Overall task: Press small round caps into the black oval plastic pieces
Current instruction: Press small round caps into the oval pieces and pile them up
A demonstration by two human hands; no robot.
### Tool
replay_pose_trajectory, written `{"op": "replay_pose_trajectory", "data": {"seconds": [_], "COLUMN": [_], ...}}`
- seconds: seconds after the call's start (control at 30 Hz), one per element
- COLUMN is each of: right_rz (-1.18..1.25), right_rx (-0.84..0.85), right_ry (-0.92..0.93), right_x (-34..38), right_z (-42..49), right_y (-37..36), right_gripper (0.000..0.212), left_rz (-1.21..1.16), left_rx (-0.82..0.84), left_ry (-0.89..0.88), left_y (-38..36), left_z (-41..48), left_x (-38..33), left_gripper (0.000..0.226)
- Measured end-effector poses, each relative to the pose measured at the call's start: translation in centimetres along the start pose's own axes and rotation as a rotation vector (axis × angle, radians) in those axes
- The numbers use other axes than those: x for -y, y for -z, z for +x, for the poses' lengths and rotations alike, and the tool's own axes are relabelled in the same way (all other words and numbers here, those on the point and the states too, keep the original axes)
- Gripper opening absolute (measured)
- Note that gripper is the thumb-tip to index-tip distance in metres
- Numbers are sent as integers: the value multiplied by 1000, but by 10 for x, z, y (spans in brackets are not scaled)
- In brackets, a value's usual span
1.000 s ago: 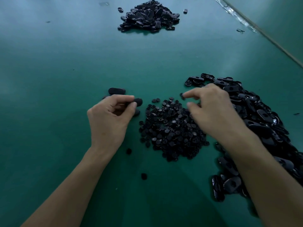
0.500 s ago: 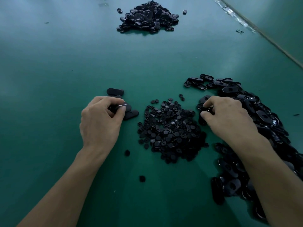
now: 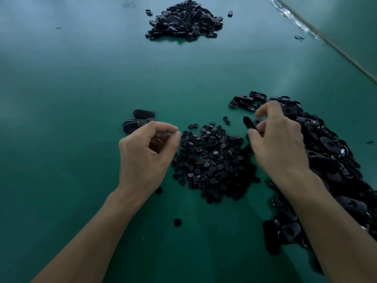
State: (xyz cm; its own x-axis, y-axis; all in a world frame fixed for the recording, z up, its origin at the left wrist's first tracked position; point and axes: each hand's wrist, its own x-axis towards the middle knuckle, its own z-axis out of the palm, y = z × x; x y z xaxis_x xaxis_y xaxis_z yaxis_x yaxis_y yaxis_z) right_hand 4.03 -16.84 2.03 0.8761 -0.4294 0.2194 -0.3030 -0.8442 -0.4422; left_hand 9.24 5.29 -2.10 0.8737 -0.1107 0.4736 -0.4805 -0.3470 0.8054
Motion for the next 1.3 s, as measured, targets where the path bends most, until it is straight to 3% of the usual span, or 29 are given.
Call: {"op": "replay_pose_trajectory", "data": {"seconds": [0.13,0.27,0.37,0.57,0.7,1.3], "right_rz": [295,431,448,613,661,785], "right_rx": [32,47,79,230,271,315], "right_ry": [164,314,340,210,133,98], "right_x": [31,54,59,55,52,51], "right_z": [-10,-24,-27,-24,-21,-21], "right_y": [-2,-9,-12,-12,-12,-13], "right_gripper": [19,13,18,17,14,11], "left_rz": [-366,-613,-643,-706,-697,-727], "left_rx": [122,202,182,164,181,168], "left_ry": [166,322,358,378,361,358], "left_y": [0,-1,-2,-2,-3,-3], "left_z": [-2,-2,-1,0,-1,0], "left_x": [-11,-15,-13,-9,-7,-4], "left_gripper": [11,19,21,8,16,13]}}
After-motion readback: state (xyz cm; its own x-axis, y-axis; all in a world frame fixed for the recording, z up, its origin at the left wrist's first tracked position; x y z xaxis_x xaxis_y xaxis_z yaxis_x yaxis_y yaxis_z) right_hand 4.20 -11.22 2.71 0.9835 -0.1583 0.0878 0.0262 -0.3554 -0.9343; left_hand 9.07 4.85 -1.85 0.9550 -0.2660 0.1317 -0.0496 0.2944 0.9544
